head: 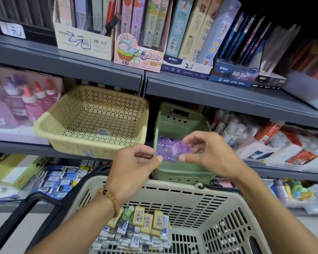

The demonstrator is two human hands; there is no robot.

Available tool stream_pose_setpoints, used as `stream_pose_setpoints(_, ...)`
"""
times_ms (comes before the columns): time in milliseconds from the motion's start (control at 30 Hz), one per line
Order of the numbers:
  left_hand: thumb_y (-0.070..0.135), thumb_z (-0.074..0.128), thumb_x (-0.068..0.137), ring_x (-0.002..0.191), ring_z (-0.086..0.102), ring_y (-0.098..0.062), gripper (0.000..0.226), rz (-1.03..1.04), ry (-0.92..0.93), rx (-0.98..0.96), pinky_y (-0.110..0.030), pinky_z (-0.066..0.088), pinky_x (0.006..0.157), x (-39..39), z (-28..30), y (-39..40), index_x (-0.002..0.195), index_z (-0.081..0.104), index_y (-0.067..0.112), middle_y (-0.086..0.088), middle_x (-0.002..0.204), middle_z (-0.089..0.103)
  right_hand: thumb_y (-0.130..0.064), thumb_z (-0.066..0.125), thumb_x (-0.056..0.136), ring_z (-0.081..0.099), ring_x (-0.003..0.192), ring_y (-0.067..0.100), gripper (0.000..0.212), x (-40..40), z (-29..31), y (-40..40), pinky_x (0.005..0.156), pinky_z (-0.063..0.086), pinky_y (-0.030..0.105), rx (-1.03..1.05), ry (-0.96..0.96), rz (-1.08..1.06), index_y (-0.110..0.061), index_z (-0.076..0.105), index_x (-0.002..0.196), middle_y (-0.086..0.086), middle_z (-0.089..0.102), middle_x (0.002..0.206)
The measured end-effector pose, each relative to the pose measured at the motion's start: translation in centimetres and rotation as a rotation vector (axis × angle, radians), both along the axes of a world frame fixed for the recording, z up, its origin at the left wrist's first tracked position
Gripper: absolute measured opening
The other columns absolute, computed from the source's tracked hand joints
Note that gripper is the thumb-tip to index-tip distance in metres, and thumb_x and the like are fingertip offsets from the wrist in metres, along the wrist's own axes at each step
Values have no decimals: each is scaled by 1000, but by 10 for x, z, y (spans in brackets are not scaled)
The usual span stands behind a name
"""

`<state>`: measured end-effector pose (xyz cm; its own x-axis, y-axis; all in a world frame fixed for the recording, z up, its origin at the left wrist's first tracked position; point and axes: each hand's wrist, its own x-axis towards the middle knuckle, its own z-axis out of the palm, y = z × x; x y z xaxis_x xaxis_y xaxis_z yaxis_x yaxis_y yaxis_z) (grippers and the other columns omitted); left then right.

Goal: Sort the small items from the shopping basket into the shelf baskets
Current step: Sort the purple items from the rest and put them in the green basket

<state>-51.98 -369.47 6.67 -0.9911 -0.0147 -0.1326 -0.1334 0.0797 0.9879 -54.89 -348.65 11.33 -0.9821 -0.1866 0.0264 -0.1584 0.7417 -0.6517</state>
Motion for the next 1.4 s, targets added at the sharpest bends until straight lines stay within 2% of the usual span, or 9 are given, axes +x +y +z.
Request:
stream_pose_setpoints(100,31,82,74,80,66,0,33,24,136,-287,-21,56,74,0,-6,0,103,66,27,16,93,62,-31,90,66,58,77,13,36,-26,-13,22,73,44,23,330,7,-127,-27,59,84,-8,60,85)
stream_pose_setpoints(333,32,84,71,77,64,6,47,-42,210,-345,-11,54,71,-2,-19,9,113,66,23,22,90,62,-28,85,73,52,92,18,34,-52,-53,17,80,39,24,521,-95,-102,-18,65,99,-3,57,92)
stream_pose_setpoints(600,35,82,73,72,62,11,42,-32,235,-349,-9,53,69,-2,-24,11,110,65,28,22,88,62,-27,77,82,58,96,18,33,-45,-48,17,86,44,26,461,-59,-143,-18,66,111,-2,63,97)
stream_pose_setpoints(767,31,67,87,78,60,6,20,-17,279,-364,-5,47,68,16,-22,8,106,66,23,16,89,65,-23,68,90,60,73,-3,16,-2,-21,14,74,46,10,69,123,-212,-18,69,105,-11,66,86)
stream_pose_setpoints(833,30,61,91,84,57,11,17,-70,286,-342,-1,44,69,31,-20,6,107,64,25,16,93,64,-22,64,92,62,79,-4,13,24,-13,14,74,47,12,-89,147,-237,-23,67,105,-11,67,87)
stream_pose_setpoints(967,28,55,95,82,59,14,18,-322,186,-331,-5,47,63,71,-34,7,112,62,29,18,103,61,-23,61,94,68,93,16,15,79,-21,23,82,54,31,-234,45,-274,-22,67,108,-1,71,95)
stream_pose_setpoints(1167,34,58,95,115,55,-10,43,-974,-64,-654,-17,44,93,109,-99,19,137,47,27,1,137,51,-15,58,96,58,74,10,11,144,-96,43,73,48,29,-62,-367,-176,-17,66,88,-7,62,77)
stream_pose_setpoints(1300,36,61,92,133,37,-23,66,-1242,-30,-847,-33,31,108,111,-139,28,149,26,36,-6,152,31,-28,51,100,58,89,11,26,157,-144,47,79,44,25,323,-713,74,-11,67,112,-7,61,100)
stream_pose_setpoints(1400,37,65,88,136,30,-26,73,-1424,43,-932,-40,27,112,116,-161,52,149,26,39,-6,152,25,-23,51,100,57,106,17,17,162,-173,44,95,47,35,430,-886,149,-25,67,102,-3,61,125)
